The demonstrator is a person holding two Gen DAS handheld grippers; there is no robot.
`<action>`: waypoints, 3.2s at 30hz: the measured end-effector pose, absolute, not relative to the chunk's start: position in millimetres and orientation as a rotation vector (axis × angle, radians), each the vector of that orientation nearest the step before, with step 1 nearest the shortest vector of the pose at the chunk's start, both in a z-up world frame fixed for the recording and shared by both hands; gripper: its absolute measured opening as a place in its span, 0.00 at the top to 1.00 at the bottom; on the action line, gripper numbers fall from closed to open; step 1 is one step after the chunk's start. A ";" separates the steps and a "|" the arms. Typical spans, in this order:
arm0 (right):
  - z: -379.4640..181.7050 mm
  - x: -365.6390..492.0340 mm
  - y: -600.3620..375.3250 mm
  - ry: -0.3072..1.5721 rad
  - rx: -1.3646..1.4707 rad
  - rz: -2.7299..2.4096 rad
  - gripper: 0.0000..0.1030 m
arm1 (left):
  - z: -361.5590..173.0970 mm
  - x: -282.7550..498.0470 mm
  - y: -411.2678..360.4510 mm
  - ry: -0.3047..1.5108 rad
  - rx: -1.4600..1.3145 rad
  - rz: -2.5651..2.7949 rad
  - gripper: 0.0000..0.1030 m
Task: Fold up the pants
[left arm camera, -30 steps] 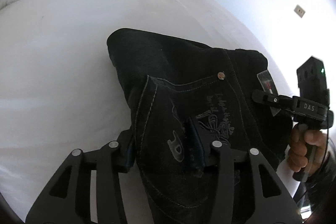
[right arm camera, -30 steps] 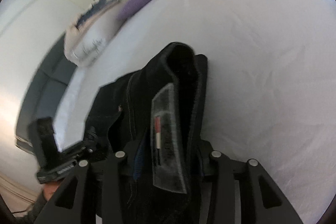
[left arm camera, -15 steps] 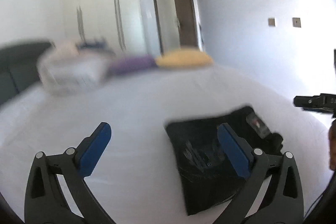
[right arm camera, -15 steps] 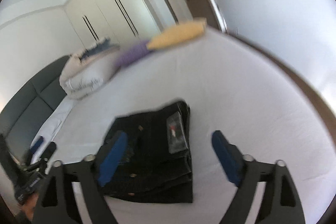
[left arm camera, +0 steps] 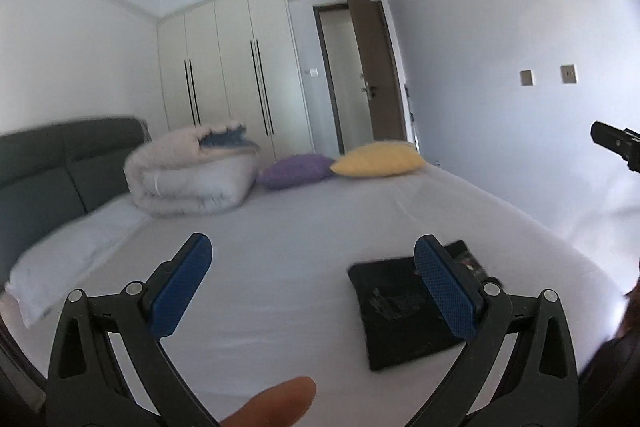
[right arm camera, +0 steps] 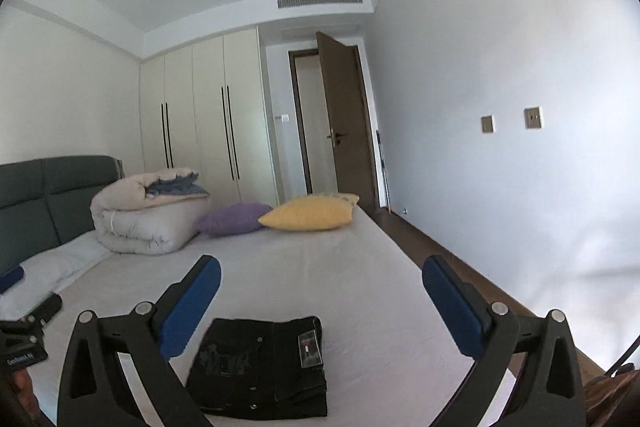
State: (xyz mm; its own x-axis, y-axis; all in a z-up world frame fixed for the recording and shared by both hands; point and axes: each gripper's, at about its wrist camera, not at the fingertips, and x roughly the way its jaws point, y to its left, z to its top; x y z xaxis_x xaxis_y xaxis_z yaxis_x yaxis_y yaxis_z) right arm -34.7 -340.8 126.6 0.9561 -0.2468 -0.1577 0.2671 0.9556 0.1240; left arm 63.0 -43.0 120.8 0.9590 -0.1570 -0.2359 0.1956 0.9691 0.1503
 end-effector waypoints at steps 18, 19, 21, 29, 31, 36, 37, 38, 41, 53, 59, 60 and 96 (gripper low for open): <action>62.8 -28.3 -313.4 0.548 0.203 -0.175 0.00 | 2.2 90.3 -37.4 0.712 0.036 -0.158 0.00; 60.7 -26.2 -309.3 0.559 0.189 -0.175 0.00 | -2.6 91.0 -38.7 0.715 0.041 -0.158 0.00; 54.8 -23.0 -303.0 0.578 0.162 -0.173 0.00 | -13.1 97.4 -41.1 0.724 0.045 -0.163 0.00; 26.8 -10.0 -291.6 0.688 0.169 -0.161 0.00 | -22.3 98.6 -41.1 0.745 0.052 -0.165 0.00; 22.9 -8.2 -288.0 0.705 0.164 -0.156 0.00 | -24.2 98.9 -40.9 0.748 0.056 -0.160 0.00; 16.4 -3.7 -283.2 0.731 0.161 -0.145 0.00 | -27.1 101.0 -39.3 0.758 0.051 -0.157 0.00; 15.3 -3.2 -282.9 0.735 0.160 -0.145 0.00 | -26.5 100.8 -39.1 0.759 0.052 -0.156 0.00; 15.5 -3.0 -282.7 0.739 0.159 -0.145 0.00 | -27.1 101.2 -39.3 0.759 0.052 -0.156 0.00; 14.2 -3.3 -282.6 0.746 0.163 -0.145 0.00 | -28.7 102.0 -39.1 0.762 0.051 -0.156 0.00; 9.9 -3.5 -280.2 0.761 0.169 -0.142 0.00 | -37.2 105.4 -41.4 0.775 0.048 -0.153 0.00; 6.0 -1.7 -279.9 0.770 0.170 -0.138 0.00 | -40.9 107.4 -41.1 0.780 0.046 -0.153 0.00; 5.5 -1.6 -279.5 0.772 0.170 -0.138 0.00 | -41.3 107.6 -41.0 0.780 0.047 -0.154 0.00; 1.4 0.2 -276.0 0.787 0.167 -0.132 0.00 | -46.9 106.7 -41.1 0.785 0.045 -0.156 0.00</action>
State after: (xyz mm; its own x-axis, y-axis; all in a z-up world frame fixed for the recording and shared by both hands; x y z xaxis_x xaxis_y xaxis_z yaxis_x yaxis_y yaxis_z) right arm 0.2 -276.0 1.4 0.6985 -0.0560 -0.7134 0.1804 0.9785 0.0997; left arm 106.7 -41.1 -46.9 0.6965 -0.1233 -0.7069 0.1566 0.9875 -0.0180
